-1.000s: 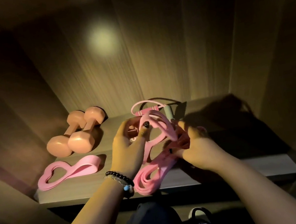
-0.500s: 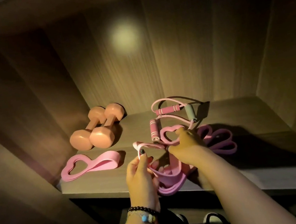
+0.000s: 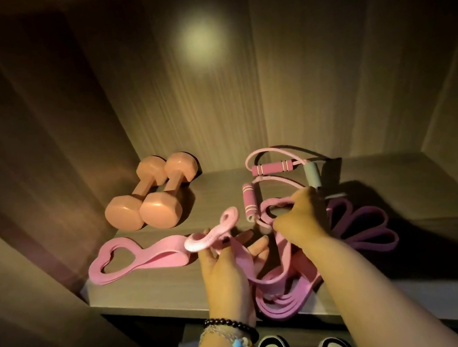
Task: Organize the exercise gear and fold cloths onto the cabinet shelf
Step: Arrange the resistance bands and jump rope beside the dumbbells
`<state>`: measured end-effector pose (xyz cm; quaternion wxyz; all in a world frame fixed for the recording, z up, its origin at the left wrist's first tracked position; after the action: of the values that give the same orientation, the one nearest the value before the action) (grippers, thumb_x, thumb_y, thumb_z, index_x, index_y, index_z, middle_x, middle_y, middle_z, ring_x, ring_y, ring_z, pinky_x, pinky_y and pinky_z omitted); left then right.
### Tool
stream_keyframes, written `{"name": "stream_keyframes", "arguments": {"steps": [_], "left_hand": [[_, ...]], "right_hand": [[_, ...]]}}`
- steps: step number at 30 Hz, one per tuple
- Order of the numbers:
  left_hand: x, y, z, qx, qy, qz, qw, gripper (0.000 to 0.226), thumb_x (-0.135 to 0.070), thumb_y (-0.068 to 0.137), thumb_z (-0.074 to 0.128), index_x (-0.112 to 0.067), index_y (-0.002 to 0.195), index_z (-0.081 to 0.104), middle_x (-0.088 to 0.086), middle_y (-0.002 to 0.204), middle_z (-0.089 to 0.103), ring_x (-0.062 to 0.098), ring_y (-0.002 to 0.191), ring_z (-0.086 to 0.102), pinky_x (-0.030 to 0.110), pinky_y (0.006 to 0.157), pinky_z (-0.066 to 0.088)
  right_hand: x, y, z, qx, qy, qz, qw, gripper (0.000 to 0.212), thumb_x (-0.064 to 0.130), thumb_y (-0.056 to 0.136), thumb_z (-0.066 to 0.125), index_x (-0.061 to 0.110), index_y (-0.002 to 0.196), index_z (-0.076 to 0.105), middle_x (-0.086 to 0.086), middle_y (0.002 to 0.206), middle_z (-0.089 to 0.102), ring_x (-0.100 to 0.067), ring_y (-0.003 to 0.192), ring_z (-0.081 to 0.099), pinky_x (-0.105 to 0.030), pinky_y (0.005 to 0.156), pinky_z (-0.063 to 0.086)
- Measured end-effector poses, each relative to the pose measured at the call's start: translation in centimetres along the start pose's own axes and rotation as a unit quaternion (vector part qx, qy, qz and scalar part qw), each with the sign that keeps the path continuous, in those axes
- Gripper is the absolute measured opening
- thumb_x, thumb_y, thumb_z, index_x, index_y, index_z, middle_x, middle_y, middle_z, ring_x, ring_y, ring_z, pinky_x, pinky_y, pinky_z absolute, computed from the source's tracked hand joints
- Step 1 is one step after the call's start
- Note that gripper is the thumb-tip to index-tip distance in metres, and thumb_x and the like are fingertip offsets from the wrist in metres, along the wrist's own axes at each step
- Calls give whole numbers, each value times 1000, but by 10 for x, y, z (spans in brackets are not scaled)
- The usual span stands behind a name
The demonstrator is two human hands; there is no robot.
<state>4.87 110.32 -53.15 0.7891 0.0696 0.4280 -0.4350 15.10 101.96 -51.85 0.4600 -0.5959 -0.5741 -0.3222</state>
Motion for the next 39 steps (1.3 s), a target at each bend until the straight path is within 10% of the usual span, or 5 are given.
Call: {"name": "stream_keyframes", "arguments": {"steps": [4, 8, 13, 26, 39], "left_hand": [[-5, -2, -4, 55, 35, -8, 998, 33, 3, 95, 46, -21, 116, 56, 16, 95, 74, 33, 81, 72, 43, 64, 60], [-7, -5, -8, 69, 57, -38, 995, 28, 7, 91, 45, 1, 116, 57, 29, 90, 69, 32, 65, 67, 37, 57, 59], [-7, -12, -6, 85, 41, -97, 991, 26, -9, 98, 46, 9, 116, 53, 25, 86, 70, 31, 65, 67, 33, 54, 57], [-2, -13, 1, -13, 39, -84, 996, 7, -10, 92, 60, -13, 87, 56, 13, 84, 73, 21, 71, 71, 28, 51, 56], [-7, -23, 13, 165, 10, -32, 986, 23, -2, 83, 52, -1, 103, 62, 28, 108, 63, 33, 92, 60, 45, 81, 50]], "right_hand": [[10, -7, -6, 81, 243, 109, 960, 28, -2, 86, 58, 7, 60, 51, -6, 52, 55, -20, 52, 55, -27, 54, 44], [11, -7, -17, 38, 327, 147, 933, 9, 5, 74, 66, 4, 80, 60, -13, 75, 62, -25, 69, 58, -34, 64, 48], [22, -11, -34, 23, 291, 78, 953, 20, 10, 74, 71, 4, 92, 67, -16, 91, 67, -32, 90, 65, -44, 86, 54], [31, -42, -62, -53, 14, -258, 965, 44, 0, 78, 69, 42, 88, 58, 14, 96, 59, -5, 84, 63, -8, 47, 44], [17, -53, -29, 166, -55, -280, 944, 82, -2, 77, 65, 50, 134, 36, 20, 97, 62, -1, 89, 62, -28, 77, 58]]}}
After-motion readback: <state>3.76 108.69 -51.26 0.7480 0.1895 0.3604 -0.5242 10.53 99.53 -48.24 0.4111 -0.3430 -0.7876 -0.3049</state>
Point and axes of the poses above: each hand's wrist, its own y-axis towards the middle knuckle, its own z-axis out of the palm, x = y × z, the point moved 2 cm from there along y, towards the middle knuckle
